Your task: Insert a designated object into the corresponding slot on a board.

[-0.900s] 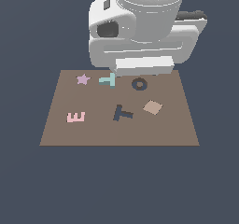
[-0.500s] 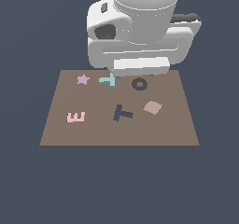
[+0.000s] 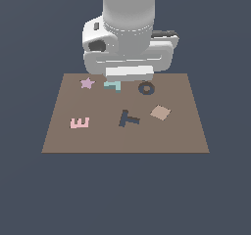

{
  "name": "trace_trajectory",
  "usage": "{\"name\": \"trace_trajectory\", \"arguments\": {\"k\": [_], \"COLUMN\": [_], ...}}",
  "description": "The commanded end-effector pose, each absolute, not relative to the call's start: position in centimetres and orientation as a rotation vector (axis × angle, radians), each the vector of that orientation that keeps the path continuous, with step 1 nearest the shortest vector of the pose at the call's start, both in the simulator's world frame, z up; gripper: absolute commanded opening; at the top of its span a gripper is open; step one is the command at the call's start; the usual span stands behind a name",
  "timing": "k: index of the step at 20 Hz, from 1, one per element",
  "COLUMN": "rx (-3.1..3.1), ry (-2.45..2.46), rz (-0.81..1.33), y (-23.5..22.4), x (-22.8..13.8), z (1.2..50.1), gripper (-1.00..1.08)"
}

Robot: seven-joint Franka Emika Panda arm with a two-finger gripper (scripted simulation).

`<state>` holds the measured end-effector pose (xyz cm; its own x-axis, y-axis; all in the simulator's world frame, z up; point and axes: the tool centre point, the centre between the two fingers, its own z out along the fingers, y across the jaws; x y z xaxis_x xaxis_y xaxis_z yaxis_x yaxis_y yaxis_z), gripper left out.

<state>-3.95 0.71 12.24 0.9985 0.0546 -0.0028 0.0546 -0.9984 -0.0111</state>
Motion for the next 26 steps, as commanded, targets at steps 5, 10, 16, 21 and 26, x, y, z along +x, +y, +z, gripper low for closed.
{"name": "trace_trajectory", "arguments": {"k": [5, 10, 16, 21, 26], "rx": [-3.136, -3.139, -3.141, -3.140, -3.140], "ry": [-0.088, -0.090, -0.091, -0.090, -0.090], "rz": [0.003, 0.001, 0.000, 0.001, 0.001], "y": [-2.3, -3.9, -4.8, -4.8, -4.8], "x": [-6.6, -7.9, -8.6, -8.6, -8.5], "z": [8.3, 6.2, 5.0, 5.0, 4.1], "gripper": [1.00, 1.00, 1.00, 1.00, 1.00]}}
